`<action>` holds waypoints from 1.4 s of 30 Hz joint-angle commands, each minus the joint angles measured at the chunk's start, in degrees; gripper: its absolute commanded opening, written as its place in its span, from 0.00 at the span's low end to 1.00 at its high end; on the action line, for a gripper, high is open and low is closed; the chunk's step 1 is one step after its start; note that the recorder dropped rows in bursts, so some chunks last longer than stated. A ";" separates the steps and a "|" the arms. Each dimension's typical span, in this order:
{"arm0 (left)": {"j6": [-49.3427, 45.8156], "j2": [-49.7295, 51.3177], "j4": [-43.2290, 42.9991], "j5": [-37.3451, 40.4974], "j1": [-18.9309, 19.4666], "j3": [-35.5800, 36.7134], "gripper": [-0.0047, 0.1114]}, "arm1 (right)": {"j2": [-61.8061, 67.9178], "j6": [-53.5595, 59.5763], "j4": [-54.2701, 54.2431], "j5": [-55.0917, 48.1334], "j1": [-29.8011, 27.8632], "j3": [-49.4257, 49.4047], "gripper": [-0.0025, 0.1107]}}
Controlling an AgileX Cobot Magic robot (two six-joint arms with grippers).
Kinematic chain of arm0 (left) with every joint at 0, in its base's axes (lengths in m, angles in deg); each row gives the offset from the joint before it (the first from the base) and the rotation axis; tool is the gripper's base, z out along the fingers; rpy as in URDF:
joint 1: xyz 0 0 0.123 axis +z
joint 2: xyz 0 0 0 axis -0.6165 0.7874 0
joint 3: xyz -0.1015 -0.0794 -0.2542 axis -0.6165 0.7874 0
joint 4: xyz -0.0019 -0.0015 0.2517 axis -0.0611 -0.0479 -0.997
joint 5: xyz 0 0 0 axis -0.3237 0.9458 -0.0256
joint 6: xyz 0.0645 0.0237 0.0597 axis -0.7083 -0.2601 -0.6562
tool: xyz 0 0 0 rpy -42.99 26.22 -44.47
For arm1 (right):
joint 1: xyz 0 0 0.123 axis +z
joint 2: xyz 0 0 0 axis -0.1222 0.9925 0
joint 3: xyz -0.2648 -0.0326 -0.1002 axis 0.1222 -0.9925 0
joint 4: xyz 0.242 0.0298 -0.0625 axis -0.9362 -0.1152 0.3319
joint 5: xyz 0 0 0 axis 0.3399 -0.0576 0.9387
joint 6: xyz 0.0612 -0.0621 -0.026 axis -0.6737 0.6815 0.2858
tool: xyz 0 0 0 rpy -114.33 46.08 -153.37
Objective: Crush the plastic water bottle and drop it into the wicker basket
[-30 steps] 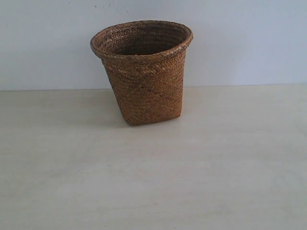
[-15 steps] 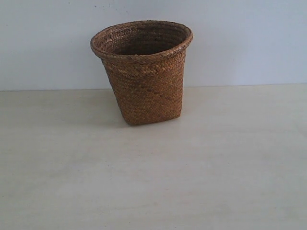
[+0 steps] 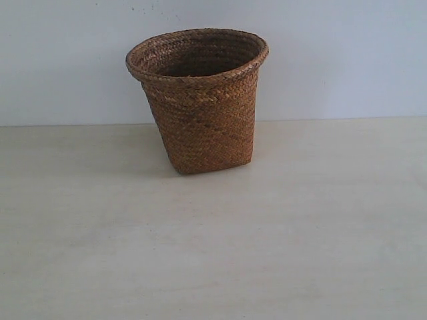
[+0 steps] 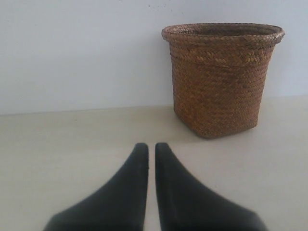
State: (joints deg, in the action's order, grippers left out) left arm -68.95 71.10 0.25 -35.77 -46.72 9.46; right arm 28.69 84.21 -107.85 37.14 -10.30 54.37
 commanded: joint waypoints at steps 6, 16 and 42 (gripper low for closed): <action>15.24 -0.19 -11.96 1.36 1.11 0.19 0.08 | -0.32 -0.13 -0.10 0.55 -0.18 -0.28 0.02; 15.24 -0.19 -12.89 7.85 4.08 0.19 0.08 | -0.32 -0.39 -0.10 0.55 -0.18 -0.28 0.02; 15.24 -0.19 -12.89 7.96 4.08 0.19 0.08 | -0.32 -5.08 2.33 0.55 -0.18 -0.28 0.02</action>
State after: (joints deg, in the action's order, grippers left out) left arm -54.24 71.10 -12.40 -28.03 -42.75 9.46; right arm 28.69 81.63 -107.80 37.14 -10.30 54.37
